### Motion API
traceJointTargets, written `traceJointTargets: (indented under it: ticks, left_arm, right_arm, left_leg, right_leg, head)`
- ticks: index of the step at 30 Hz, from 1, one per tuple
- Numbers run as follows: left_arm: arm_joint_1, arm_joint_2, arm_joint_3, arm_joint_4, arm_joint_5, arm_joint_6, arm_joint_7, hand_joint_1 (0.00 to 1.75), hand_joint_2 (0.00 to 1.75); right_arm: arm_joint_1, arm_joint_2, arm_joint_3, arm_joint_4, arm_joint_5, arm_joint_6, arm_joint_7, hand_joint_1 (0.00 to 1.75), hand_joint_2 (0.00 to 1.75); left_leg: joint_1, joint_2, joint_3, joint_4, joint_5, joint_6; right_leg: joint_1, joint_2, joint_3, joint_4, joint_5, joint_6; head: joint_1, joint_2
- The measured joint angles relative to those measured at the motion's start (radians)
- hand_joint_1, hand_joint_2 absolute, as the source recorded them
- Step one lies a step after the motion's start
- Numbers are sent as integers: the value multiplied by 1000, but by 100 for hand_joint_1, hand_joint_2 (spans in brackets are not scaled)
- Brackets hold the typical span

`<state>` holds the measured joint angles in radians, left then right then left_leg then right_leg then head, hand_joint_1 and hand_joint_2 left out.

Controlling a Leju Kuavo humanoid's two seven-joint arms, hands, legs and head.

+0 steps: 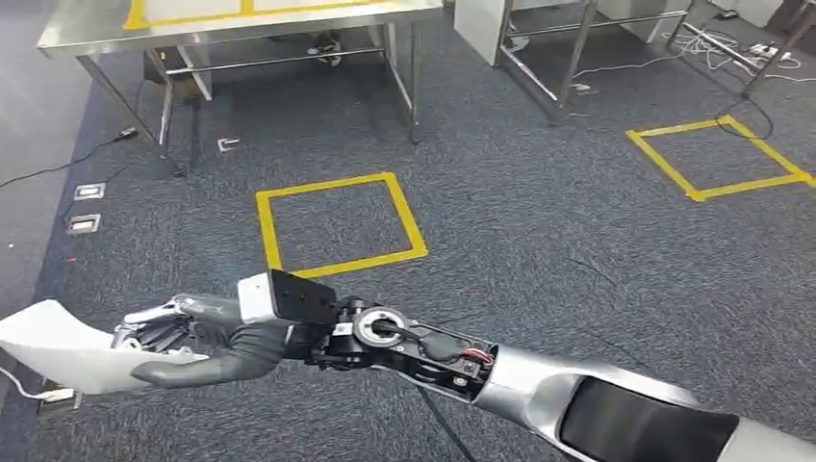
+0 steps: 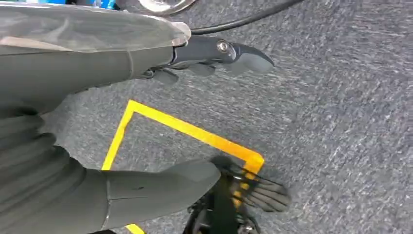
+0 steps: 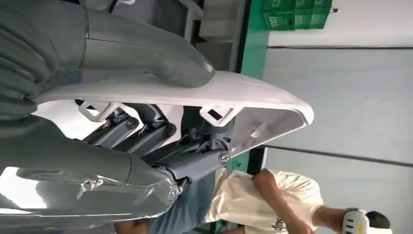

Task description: Take the parts from the cabinet and place them on the table.

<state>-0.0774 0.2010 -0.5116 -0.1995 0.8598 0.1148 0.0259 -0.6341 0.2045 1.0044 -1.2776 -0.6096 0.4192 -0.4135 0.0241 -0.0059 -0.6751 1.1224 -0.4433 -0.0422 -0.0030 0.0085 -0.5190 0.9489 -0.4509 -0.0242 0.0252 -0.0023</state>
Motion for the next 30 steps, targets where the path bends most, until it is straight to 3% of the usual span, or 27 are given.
traceJointTargets:
  ticks: [1,2,3,5,7,8,9,11,12,13,14,15,16,17,18,21,23,24,26,27,28,29,30]
  left_arm:
    - [0,1,0,0,0,0,0,0,175]
    - [-1,0,0,0,0,0,0,0,175]
    - [-2,1,0,0,0,0,0,0,175]
    - [-3,-2,0,0,0,0,0,0,175]
    - [-4,-4,0,-1,0,-1,0,0,175]
    - [-2,-4,0,-1,0,-1,0,0,175]
    - [-2,-4,-1,-1,0,-1,0,0,175]
    - [-3,-4,-1,-1,0,-1,0,0,175]
    - [-2,-4,-1,-1,0,-2,0,0,175]
    - [-1,-5,-1,-1,0,-2,0,0,175]
    - [0,-5,-1,-1,0,-5,0,0,175]
    - [1,-6,-1,-1,0,-6,0,0,175]
    - [0,-6,-1,-1,0,-7,0,0,175]
    - [0,-8,-1,-1,0,-7,0,0,175]
    - [-2,-9,-1,-1,0,-7,0,0,175]
    - [-2,-9,-2,-1,0,-7,0,0,175]
    - [-3,-11,-2,-1,0,-7,0,0,175]
    - [-4,-10,-2,-1,0,-7,1,0,175]
    - [-5,-8,-2,-1,0,-7,0,0,175]
    - [-3,-8,-2,-1,0,-7,0,0,175]
    - [-1,-9,-2,-1,0,-7,0,0,175]
    - [2,-9,-2,-1,0,-7,0,0,175]
    - [3,-7,-2,-1,0,-7,0,0,175]
  right_arm:
    - [0,0,0,0,0,0,0,175,175]
    - [-1,0,0,0,0,-2,0,175,175]
    - [-2,0,0,0,0,-4,0,175,175]
    - [-1,0,0,0,0,-5,0,175,175]
    - [-1,1,0,-1,0,-6,0,175,175]
    - [-1,1,0,-1,0,-7,0,175,175]
    - [-2,1,0,-1,0,-8,-1,175,175]
    - [1,1,-1,-1,0,-9,-1,175,175]
    - [3,0,-1,0,0,-10,-1,175,175]
    - [6,0,-1,0,1,-12,0,175,175]
    - [6,0,-1,0,3,-12,0,175,175]
    - [6,0,-1,0,3,-12,0,175,175]
    - [5,0,-1,0,3,-12,0,175,175]
    - [4,0,-1,0,3,-12,0,175,175]
    - [5,0,-1,0,3,-12,0,175,175]
    - [4,0,-1,0,4,-12,0,175,175]
    - [4,2,-2,-3,4,-13,0,175,175]
    - [1,2,-2,-3,4,-14,0,175,175]
    - [1,2,-2,-3,4,-13,0,175,175]
    - [4,2,-1,-2,4,-13,0,175,175]
    - [6,2,-1,-2,4,-14,0,175,175]
    - [7,2,-1,-2,4,-14,0,175,175]
    - [6,2,-1,-2,4,-14,0,175,175]
  left_leg:
    - [2,3,46,-106,57,0]
    - [1,8,74,-169,65,2]
    - [-7,4,76,-176,59,16]
    - [-11,2,74,-170,50,32]
    - [-4,2,83,-177,46,45]
    - [-5,2,89,-178,42,51]
    - [-6,3,93,-178,38,58]
    - [-11,2,101,-178,30,66]
    - [-12,2,105,-177,25,67]
    - [-13,-1,114,-177,19,67]
    - [-14,-2,125,-177,12,66]
    - [-15,-4,136,-177,5,64]
    - [-15,-6,151,-177,-4,62]
    - [-15,-6,158,-178,-12,59]
    - [-21,-7,158,-175,-17,53]
    - [-14,-4,157,-182,-22,38]
    - [-14,-1,163,-167,-34,26]
    - [-14,-1,139,-116,-57,19]
    - [-11,0,36,58,-120,7]
    - [-10,0,-16,135,-138,4]
    - [-8,0,-47,165,-128,2]
    - [-6,0,-49,137,-90,1]
    - [-5,0,-28,74,-40,2]
  right_leg:
    - [0,0,11,0,-8,4]
    - [1,-1,14,0,-15,12]
    - [6,1,12,3,-21,18]
    - [4,0,15,-1,-26,27]
    - [4,0,21,1,-39,39]
    - [1,-2,13,33,-54,43]
    - [1,-2,-21,99,-85,45]
    - [1,-2,-130,292,-158,49]
    - [1,-2,-168,349,-168,49]
    - [1,-2,-187,361,-149,48]
    - [1,-2,-179,322,-106,45]
    - [1,-2,-152,246,-50,41]
    - [4,-2,-109,137,20,32]
    - [7,-2,-83,52,65,24]
    - [13,-1,-71,37,48,21]
    - [17,1,-66,19,36,11]
    - [5,2,-41,-3,37,5]
    - [3,0,-33,-7,33,0]
    - [3,-2,-24,-7,24,-5]
    - [3,-2,-19,-7,17,-5]
    - [3,-1,-11,-7,11,-5]
    - [3,1,0,-7,3,-4]
    - [2,3,11,-7,-5,-2]
  head:
    - [-1,0]
    - [-3,0]
    - [-6,0]
    - [0,0]
    - [0,0]
    - [4,0]
    - [9,0]
    - [15,0]
    - [18,0]
    - [21,0]
    - [23,0]
    - [26,0]
    - [30,0]
    - [34,0]
    - [25,0]
    - [26,0]
    - [26,0]
    - [16,0]
    - [6,0]
    - [5,0]
    - [3,0]
    - [4,0]
    - [2,0]
